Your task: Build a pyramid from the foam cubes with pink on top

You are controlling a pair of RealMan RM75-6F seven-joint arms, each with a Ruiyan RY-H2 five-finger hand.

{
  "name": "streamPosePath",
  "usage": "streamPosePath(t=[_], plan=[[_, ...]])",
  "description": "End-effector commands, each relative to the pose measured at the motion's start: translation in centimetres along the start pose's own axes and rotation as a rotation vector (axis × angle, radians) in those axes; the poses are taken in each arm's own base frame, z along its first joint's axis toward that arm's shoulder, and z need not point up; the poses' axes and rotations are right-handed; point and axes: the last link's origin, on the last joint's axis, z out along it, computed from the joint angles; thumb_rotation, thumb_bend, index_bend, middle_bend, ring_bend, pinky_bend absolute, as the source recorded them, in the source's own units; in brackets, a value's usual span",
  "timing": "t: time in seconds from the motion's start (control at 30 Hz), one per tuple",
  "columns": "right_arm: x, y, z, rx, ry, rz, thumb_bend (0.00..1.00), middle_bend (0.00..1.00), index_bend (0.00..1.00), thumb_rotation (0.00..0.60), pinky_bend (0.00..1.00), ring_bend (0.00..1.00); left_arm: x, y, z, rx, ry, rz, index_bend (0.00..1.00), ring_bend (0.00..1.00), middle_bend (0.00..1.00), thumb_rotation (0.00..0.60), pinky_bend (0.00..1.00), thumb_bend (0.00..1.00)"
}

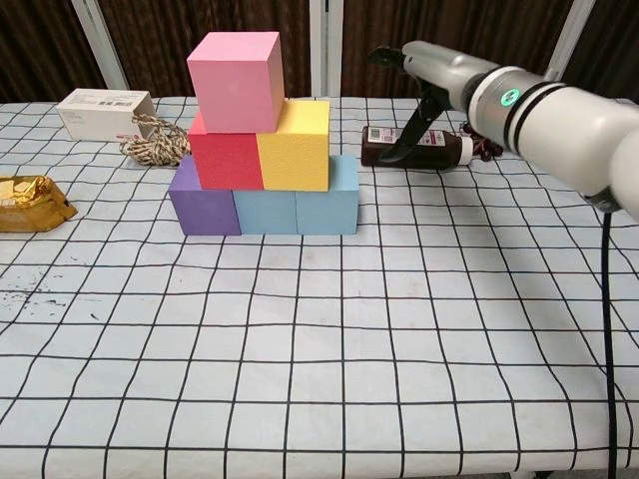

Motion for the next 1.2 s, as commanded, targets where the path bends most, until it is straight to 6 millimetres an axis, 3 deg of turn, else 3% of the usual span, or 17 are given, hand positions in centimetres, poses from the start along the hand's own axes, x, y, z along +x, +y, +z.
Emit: streamPosePath(t=[0.03, 0.17, 0.33, 0.57, 0.73, 1.0, 1.2], plan=[[5.0, 2.7, -3.7, -0.001, 0.024, -0.046, 0.00, 0.00, 0.00, 0.600, 0.00, 0.00, 0.3, 0.4, 0.0, -0.010, 0.006, 0.011, 0.15, 0.11, 0.14, 0.600, 0.18, 0.03], [8.4, 5.1, -8.8, -0.011, 0.024, -0.131, 0.00, 0.00, 0.00, 0.600, 0.00, 0.00, 0.9, 0.6, -0.3, -0.009, 0.030, 0.024, 0.15, 0.11, 0.14, 0.600, 0.18, 0.03], [9.9, 8.2, -14.8, -0.044, 0.086, -0.183, 0.00, 0.00, 0.00, 0.600, 0.00, 0.00, 1.5, 0.6, -1.0, -0.004, 0.059, 0.048, 0.15, 0.11, 0.14, 0.600, 0.18, 0.03], [9.8, 12.6, -21.6, -0.122, 0.162, -0.237, 0.00, 0.00, 0.00, 0.600, 0.00, 0.00, 2.3, 0.9, -2.9, -0.034, 0.112, 0.143, 0.15, 0.11, 0.14, 0.600, 0.18, 0.01], [7.8, 14.9, -25.8, -0.164, 0.203, -0.260, 0.00, 0.00, 0.00, 0.600, 0.00, 0.00, 2.6, 0.6, -5.0, -0.032, 0.137, 0.223, 0.15, 0.10, 0.14, 0.600, 0.18, 0.00], [5.1, 16.3, -30.7, -0.204, 0.227, -0.273, 0.00, 0.00, 0.00, 0.600, 0.00, 0.00, 3.3, 1.3, -8.5, -0.039, 0.102, 0.224, 0.15, 0.09, 0.14, 0.600, 0.18, 0.00], [4.4, 16.2, -31.7, -0.191, 0.243, -0.248, 0.00, 0.00, 0.00, 0.600, 0.00, 0.00, 3.4, 1.8, -9.5, -0.043, 0.120, 0.254, 0.15, 0.09, 0.14, 0.600, 0.18, 0.00]])
